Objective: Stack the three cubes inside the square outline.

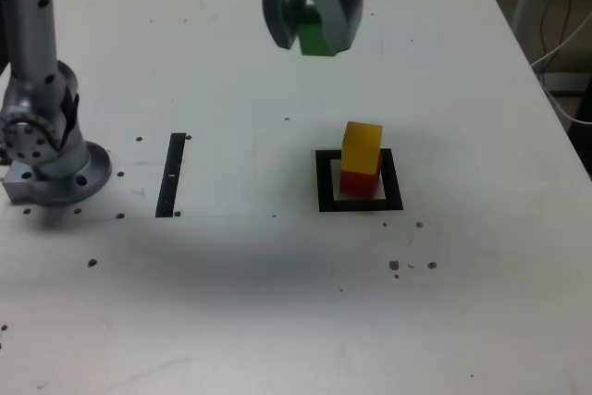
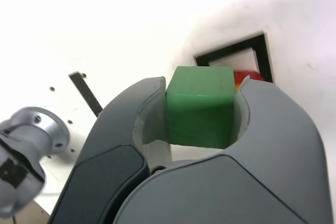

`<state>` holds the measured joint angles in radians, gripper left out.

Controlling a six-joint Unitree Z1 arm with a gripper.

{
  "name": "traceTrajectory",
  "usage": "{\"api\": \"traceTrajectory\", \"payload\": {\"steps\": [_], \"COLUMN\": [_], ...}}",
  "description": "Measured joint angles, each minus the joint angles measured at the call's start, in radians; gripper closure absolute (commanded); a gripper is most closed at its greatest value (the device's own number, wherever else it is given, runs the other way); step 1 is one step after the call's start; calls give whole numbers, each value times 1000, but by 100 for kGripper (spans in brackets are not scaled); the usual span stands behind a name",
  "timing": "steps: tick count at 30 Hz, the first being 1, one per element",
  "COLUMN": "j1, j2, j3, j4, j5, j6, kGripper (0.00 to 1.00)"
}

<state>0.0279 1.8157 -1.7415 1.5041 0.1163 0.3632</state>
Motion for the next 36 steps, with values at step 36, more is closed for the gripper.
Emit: {"api": "traceTrajectory", "payload": {"steps": [36], "j1": [-202], "j2": [230], "j3": [-132], "j4": [46], "j5": [-19], "j6": [-145], "kGripper": [76]}}
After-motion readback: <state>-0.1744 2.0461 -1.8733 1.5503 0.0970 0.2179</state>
